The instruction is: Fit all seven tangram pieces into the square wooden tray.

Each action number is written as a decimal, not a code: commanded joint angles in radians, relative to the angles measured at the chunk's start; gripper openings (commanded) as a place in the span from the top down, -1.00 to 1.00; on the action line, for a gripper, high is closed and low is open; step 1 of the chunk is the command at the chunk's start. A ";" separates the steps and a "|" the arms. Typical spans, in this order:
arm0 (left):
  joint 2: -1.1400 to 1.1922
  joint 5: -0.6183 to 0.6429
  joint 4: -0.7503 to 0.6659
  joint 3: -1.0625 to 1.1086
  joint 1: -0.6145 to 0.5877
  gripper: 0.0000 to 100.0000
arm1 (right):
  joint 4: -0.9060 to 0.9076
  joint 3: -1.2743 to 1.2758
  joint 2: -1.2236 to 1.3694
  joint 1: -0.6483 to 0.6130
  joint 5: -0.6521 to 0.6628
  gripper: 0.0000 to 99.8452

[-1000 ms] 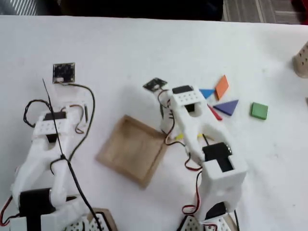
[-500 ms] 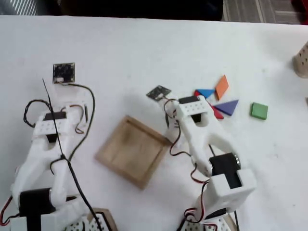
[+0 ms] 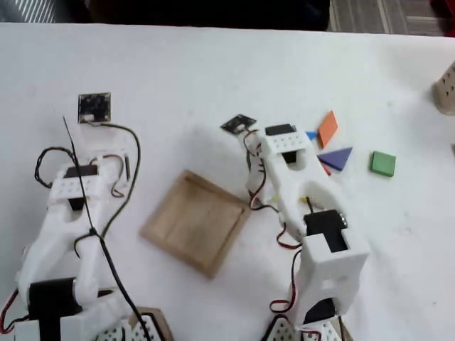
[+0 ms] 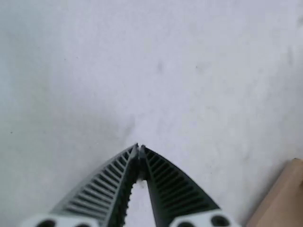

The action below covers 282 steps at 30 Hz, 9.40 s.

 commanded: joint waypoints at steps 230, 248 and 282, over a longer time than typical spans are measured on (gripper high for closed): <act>-0.203 -0.040 0.152 0.038 0.831 0.95 | -0.272 0.744 -0.883 0.541 -0.327 0.95; 0.101 -0.043 0.213 -0.064 0.727 0.96 | -0.274 0.746 -0.881 0.539 -0.327 0.95; 0.093 -0.035 0.074 -0.057 0.765 0.96 | -0.282 0.753 -0.883 0.530 -0.293 0.95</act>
